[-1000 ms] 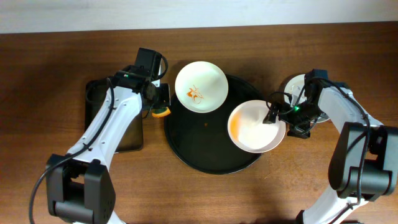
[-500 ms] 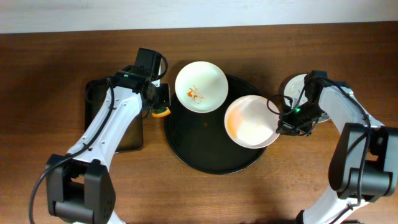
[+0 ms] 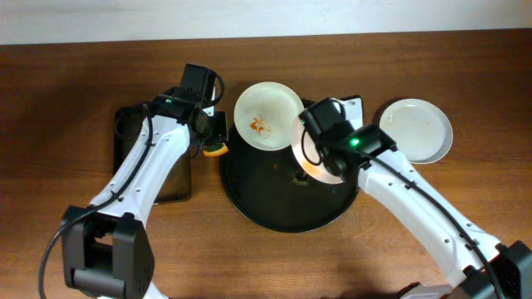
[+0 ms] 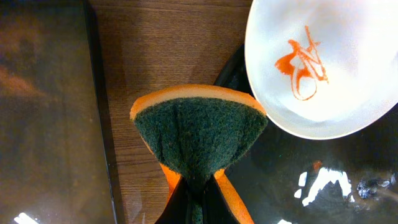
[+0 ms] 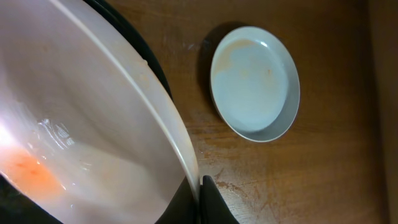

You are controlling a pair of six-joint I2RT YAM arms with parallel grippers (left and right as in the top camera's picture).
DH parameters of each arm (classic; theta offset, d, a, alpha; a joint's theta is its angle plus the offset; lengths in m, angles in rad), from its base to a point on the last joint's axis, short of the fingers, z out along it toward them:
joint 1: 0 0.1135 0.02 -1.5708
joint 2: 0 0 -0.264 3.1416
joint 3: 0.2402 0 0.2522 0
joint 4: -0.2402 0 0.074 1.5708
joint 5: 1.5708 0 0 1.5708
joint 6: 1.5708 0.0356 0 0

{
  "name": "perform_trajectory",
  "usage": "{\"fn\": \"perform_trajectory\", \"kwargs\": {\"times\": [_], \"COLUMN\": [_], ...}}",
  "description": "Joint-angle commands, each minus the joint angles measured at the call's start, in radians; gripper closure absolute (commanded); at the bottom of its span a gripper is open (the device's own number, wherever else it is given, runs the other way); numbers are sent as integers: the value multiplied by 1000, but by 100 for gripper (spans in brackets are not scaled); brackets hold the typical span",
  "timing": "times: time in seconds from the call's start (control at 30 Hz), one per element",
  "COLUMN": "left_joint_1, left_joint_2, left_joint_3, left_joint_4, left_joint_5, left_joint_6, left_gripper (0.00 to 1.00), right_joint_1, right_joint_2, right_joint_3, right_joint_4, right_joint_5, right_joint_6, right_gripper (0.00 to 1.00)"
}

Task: Clean dirty plates on tray and stack at the side
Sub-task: 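Carry the plate with the right gripper and stack it on the cleaned plate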

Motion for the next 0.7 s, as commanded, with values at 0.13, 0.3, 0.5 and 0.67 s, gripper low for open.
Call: {"fn": "perform_trajectory", "kwargs": {"times": [0.13,0.3,0.5,0.67], "left_joint_1": [2,1,2,2], "left_joint_2": [-36,-36,-36,-36], "left_joint_3": [13,13,13,13], "left_joint_4": [2,3,2,1], "left_joint_5": [5,5,4,5], "left_joint_6": [-10,-10,-10,-10], "left_gripper": [100,99,100,100], "right_joint_1": [84,87,60,-384], "right_joint_2": [-7,-7,-3,-3], "right_joint_3": [20,20,20,35], "right_joint_4": [5,22,27,44], "right_joint_5": [304,456,327,-220], "right_joint_6": [34,38,161,224], "right_gripper": [96,96,96,96]}}
